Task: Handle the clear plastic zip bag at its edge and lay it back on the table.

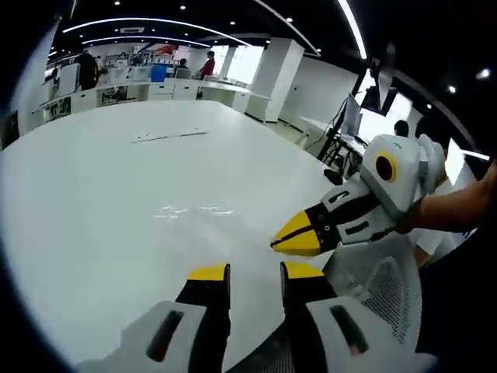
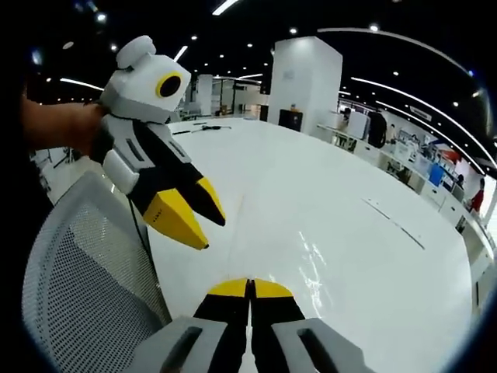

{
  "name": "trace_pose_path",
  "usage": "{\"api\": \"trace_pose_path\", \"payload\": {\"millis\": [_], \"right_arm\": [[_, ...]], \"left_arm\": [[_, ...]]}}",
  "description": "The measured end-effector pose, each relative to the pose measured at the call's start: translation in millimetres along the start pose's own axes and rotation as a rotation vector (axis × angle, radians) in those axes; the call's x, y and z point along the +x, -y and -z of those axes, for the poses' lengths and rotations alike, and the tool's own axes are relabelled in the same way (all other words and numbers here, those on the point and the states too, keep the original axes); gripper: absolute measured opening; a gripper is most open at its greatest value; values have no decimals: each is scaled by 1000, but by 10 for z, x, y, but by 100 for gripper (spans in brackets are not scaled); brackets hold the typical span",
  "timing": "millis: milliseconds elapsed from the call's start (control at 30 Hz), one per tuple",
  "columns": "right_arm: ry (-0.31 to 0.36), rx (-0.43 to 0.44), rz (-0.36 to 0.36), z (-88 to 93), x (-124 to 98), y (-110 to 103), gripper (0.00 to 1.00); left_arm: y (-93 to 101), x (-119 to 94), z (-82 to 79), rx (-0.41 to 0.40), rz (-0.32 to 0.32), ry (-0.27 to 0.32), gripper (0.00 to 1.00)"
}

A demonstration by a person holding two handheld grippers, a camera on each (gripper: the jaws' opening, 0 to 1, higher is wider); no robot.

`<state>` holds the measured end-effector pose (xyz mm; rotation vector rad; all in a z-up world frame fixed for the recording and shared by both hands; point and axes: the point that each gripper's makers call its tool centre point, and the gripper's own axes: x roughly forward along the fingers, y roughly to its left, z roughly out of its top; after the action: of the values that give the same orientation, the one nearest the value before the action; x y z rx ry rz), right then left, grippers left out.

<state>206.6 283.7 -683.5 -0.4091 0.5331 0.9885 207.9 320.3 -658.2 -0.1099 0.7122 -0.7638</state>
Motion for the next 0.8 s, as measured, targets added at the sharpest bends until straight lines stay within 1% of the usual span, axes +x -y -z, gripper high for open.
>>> {"api": "trace_pose_path", "payload": {"millis": [133, 233, 333, 367, 467, 567, 633, 800], "right_arm": [[-1, -7, 7, -4, 21, -21, 0], [-1, -30, 23, -12, 36, -24, 0], [-6, -47, 33, -15, 55, -34, 0], [-11, -58, 37, -14, 68, -38, 0], [-20, -75, 37, -17, 91, -61, 0], [-13, -78, 41, -47, 91, -68, 0], [-8, -74, 47, -66, 93, -64, 0], [1, -68, 53, -94, 84, -59, 0]], "left_arm": [[-10, 38, -12, -75, -13, 25, 26], [-55, 50, -21, -102, -39, 39, 21], [-63, 60, -57, -156, -46, 62, 22], [-69, 69, -52, -168, -46, 59, 22], [-103, 111, -34, -143, -65, 49, 23], [-122, 143, -31, -161, -64, 46, 23], [-143, 156, -19, -158, -72, 40, 22], [-133, 161, -17, -166, -71, 37, 21]]}}
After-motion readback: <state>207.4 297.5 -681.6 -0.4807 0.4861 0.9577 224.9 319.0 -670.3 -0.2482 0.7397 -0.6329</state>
